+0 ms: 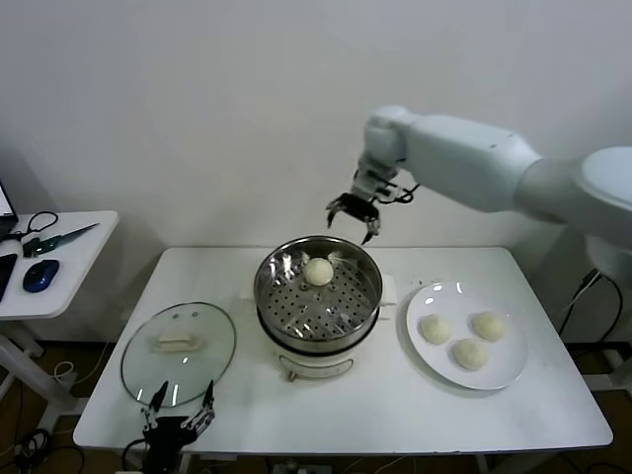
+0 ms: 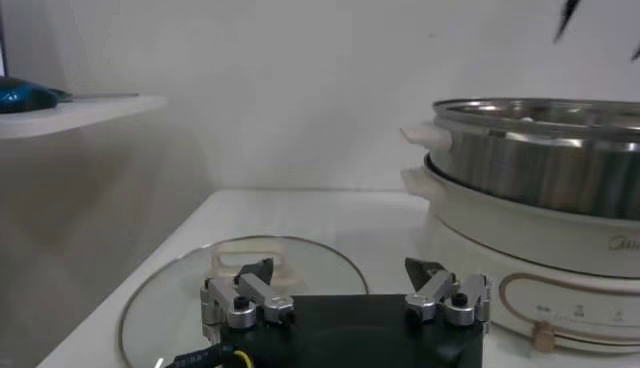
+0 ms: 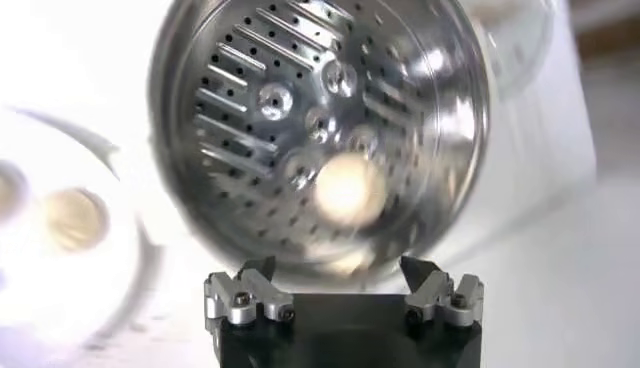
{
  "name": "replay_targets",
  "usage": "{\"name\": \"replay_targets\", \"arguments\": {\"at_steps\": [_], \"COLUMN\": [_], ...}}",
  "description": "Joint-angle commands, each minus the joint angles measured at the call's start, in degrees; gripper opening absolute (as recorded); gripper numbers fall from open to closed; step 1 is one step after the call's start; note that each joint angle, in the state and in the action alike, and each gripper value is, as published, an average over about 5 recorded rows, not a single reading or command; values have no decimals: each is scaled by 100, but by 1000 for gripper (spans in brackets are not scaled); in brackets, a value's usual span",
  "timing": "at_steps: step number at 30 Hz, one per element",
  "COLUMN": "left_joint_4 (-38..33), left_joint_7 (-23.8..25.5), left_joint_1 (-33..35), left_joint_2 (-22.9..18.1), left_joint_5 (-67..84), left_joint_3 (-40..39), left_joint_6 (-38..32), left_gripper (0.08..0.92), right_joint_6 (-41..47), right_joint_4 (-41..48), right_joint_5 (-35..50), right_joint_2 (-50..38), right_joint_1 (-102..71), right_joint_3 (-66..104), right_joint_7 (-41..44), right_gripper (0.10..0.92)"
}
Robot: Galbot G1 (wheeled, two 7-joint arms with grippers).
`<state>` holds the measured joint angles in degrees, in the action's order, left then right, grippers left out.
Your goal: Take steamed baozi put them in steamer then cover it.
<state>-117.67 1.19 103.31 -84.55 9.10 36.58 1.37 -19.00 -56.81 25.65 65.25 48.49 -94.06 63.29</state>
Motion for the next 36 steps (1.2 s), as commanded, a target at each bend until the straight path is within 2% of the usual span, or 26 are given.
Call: {"name": "replay_targets", "arguments": {"at_steps": [1, 5, 10, 23, 29, 36], "left_joint_4": [24, 24, 26, 74, 103, 122], "left_joint_7": [-1, -1, -2, -8, -14, -16], "left_joint_1": [-73, -102, -75, 4, 36, 35], "left_joint_2": [-6, -33, -42, -148, -154, -156], "left_joint_5": [63, 76, 76, 26, 25, 49], "left_joint_3": [0, -8, -2, -42, -18, -10], "left_joint_6": [7, 10, 0, -10, -24, -16], "left_gripper": [823, 823, 823, 823, 823, 823], "right_joint_6": [2422, 2925, 3237, 3442, 3432, 3451], "right_joint_4": [-1651, -2133, -2172, -958, -482, -348], "right_joint_5": [1993, 1662, 1050, 95, -71, -78], "right_joint_2": [-1819, -2307, -2576, -2100, -1725, -1557], "right_joint_1": [1230, 783, -47, -2508, -2942, -3104], "right_joint_3": [-2135, -2132, -1708, 428, 970, 1022], "right_joint_7": [-244, -589, -1032, -1516, -1592, -1588], "right_gripper": [823, 823, 823, 823, 823, 823]}}
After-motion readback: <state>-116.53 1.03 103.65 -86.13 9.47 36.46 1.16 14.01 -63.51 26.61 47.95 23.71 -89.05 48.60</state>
